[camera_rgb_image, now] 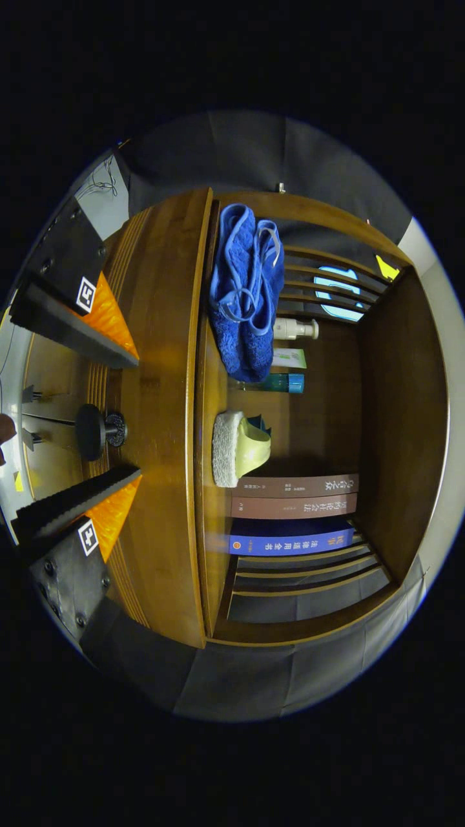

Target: Pull open the drawer, take out the items inside it, and place them on the countertop above the cabinet.

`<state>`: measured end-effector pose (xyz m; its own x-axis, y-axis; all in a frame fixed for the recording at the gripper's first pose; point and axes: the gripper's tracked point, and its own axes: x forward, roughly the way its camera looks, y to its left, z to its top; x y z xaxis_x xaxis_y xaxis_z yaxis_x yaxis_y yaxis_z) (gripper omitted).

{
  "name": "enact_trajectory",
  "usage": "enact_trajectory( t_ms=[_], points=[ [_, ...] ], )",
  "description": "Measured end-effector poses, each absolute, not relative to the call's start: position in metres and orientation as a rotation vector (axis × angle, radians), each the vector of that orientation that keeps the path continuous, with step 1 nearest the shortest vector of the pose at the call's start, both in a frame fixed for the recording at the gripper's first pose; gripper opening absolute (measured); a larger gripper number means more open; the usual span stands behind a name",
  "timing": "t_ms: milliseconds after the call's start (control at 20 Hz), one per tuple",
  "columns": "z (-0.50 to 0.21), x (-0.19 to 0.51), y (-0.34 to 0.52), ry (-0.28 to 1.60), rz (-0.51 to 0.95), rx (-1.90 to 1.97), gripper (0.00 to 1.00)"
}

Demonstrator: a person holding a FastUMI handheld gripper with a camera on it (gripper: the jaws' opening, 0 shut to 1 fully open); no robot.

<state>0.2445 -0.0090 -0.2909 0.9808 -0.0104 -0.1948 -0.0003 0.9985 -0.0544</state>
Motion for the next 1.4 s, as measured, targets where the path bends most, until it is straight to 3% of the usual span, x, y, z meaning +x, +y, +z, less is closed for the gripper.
enact_trajectory(
  t_ms=[750,1400],
  points=[
    [-0.275,0.229,-0.015,0.171,0.005,-0.079,0.99],
    [-0.197,0.113,-0.001,0.162,0.062,-0.053,0.99]
  ],
)
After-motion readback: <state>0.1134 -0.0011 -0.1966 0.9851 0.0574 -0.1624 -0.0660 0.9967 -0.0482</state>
